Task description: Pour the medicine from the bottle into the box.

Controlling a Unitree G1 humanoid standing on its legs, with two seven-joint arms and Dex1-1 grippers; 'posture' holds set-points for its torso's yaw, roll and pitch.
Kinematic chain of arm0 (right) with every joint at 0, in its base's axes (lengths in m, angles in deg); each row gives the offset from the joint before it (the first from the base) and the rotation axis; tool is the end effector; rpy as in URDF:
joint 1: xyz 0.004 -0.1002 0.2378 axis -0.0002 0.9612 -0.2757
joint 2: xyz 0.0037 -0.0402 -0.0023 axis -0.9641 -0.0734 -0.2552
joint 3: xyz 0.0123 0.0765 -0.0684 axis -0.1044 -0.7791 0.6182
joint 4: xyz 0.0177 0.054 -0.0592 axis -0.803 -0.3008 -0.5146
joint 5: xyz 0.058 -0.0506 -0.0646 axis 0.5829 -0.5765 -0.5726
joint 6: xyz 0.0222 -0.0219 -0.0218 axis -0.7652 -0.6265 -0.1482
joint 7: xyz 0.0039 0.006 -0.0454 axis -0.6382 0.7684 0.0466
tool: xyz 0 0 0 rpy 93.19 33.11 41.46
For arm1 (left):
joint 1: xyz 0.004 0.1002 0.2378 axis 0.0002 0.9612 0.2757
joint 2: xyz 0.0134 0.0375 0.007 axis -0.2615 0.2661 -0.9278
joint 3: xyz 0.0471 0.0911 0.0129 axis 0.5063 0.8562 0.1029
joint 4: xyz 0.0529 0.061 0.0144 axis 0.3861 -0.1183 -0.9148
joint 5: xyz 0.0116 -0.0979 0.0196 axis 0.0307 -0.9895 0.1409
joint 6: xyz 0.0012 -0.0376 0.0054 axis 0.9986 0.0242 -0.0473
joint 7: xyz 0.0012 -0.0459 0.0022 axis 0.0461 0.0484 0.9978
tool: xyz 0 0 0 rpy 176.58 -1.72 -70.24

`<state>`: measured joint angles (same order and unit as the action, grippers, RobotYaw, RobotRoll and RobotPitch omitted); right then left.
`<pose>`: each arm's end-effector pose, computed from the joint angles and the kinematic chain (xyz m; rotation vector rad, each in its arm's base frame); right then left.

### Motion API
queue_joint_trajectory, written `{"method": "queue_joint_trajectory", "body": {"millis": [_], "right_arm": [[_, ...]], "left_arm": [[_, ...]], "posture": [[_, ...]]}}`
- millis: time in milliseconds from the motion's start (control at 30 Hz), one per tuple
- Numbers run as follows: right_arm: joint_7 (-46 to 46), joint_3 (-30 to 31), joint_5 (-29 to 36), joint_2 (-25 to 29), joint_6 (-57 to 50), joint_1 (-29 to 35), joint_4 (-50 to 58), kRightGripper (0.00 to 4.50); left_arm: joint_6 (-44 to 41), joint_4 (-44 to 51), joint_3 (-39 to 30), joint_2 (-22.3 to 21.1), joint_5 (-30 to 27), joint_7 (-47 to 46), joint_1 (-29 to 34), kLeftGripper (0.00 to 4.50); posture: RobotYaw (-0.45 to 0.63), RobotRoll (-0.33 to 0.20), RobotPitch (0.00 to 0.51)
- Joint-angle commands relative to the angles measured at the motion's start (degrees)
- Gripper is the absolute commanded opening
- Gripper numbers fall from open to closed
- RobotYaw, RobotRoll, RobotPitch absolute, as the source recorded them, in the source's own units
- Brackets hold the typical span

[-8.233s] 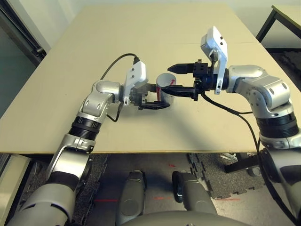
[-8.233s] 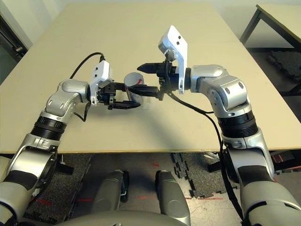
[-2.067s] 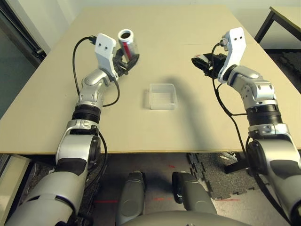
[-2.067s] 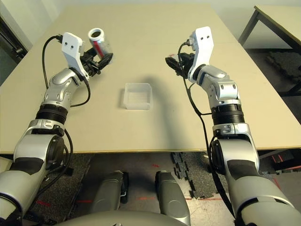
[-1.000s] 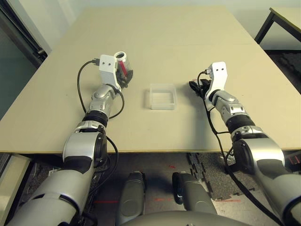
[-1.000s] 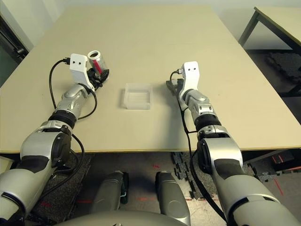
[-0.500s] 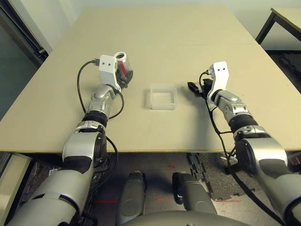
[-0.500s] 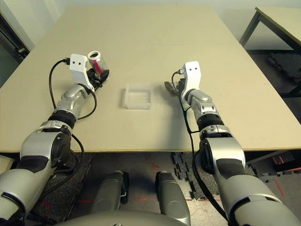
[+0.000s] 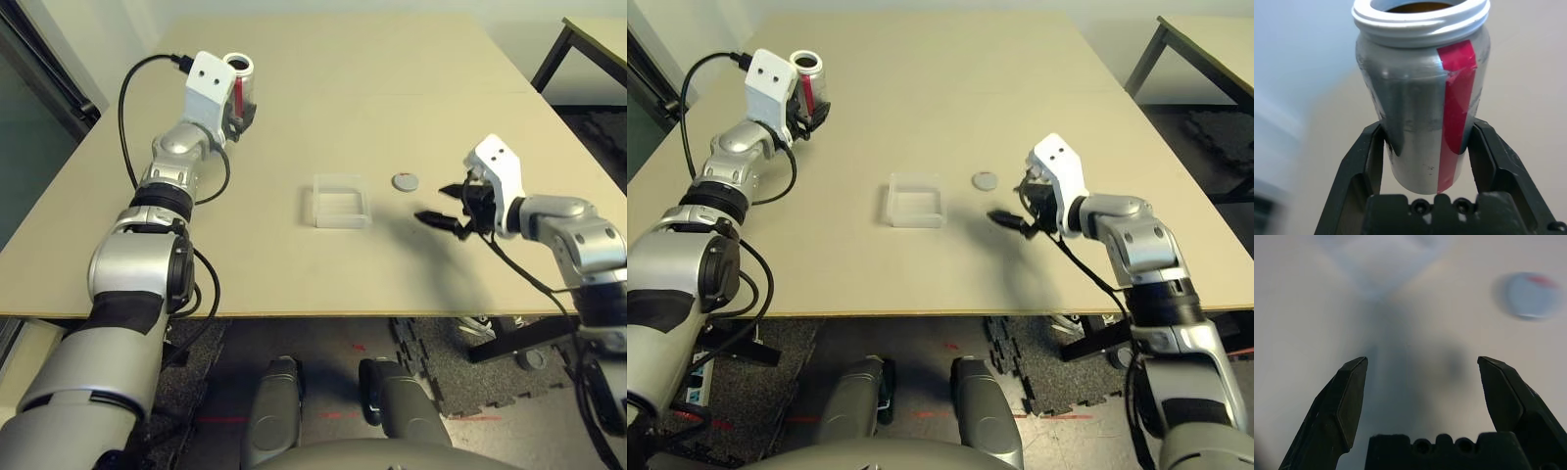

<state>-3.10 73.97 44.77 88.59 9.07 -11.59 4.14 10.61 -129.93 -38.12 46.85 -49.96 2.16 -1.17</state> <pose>0.2677 -0.2218 0.1613 -0.2616 0.4811 0.8836 0.3752 0.2095 0.2415 0.7727 -0.1367 -0.2744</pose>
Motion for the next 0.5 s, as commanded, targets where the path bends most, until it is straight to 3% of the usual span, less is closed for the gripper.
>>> {"method": "queue_joint_trajectory", "body": {"millis": [33, 300, 500], "right_arm": [[0.92, 1.88, 1.03, -1.13, -2.84, -0.25, 2.51, 4.50], [4.32, 6.27, -1.47, -6.70, -0.93, -5.59, -2.90, 4.50], [6.42, 6.75, -3.12, -10.22, 1.57, -8.14, -8.46, 4.50]], "left_arm": [[5.25, -0.67, 7.38, 0.15, 9.01, -2.04, -4.25, 2.74], [15.35, -0.89, 33.05, 2.92, 35.32, -13.97, -7.92, 2.74], [19.23, -1.40, 43.72, 3.96, 45.63, -22.23, -7.37, 2.74]], "posture": [[0.04, 0.000, 0.113], [0.04, 0.000, 0.107], [0.03, 0.000, 0.105]]}}
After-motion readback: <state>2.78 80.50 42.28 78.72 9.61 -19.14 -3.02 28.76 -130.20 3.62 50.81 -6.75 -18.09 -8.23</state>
